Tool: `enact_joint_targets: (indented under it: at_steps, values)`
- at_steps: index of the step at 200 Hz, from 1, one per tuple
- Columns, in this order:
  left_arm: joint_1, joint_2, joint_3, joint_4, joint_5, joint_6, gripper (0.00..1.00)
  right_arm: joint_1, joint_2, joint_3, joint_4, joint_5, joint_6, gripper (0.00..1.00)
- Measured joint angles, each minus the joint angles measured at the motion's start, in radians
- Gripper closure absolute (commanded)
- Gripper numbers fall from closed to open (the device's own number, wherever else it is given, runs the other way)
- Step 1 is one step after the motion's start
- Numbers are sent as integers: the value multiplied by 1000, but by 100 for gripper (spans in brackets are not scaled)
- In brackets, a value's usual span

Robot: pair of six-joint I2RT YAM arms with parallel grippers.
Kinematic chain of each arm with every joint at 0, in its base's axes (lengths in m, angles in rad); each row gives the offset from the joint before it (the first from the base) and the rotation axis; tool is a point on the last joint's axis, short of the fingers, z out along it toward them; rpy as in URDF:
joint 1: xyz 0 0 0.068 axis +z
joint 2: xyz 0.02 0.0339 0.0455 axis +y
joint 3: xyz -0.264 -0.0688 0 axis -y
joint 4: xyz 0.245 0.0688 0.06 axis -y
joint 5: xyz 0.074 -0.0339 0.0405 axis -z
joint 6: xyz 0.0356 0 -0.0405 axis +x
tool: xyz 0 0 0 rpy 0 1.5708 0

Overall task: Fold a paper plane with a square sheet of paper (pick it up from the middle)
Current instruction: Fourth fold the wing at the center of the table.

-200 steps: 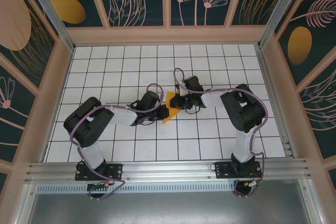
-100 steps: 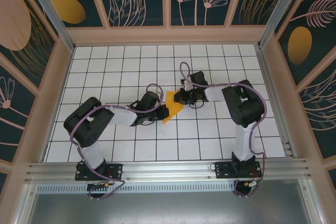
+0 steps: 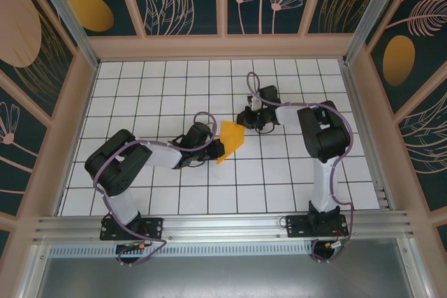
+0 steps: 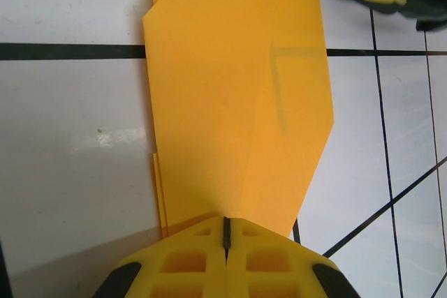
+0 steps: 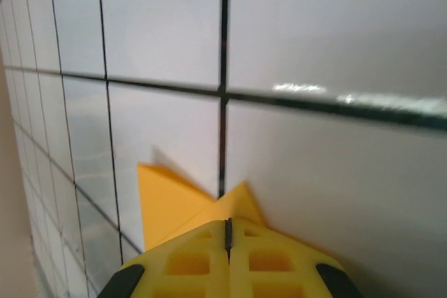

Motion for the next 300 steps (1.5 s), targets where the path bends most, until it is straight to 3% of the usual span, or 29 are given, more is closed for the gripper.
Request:
enact_joint_targets:
  at_steps: [47,79,115,161,232,271,300]
  values:
    - [0,0,0,0,-1,0,100,-63,7,43,13,135,-4,96]
    - [0,0,1,0,-1,4,100,-64,-107,-66,57,208,-3,95]
    - [0,-1,1,0,-2,12,100,21,-256,-187,121,162,16,95]
    - [0,-1,1,2,-2,12,100,155,-218,-232,159,92,70,96]
    - [0,-3,7,-10,-1,29,100,165,-135,-226,161,73,83,96]
    - [6,-32,35,-104,0,96,86,165,-124,-202,123,73,75,96]
    - [37,-61,55,-116,57,138,84,165,-122,-198,117,71,72,96]
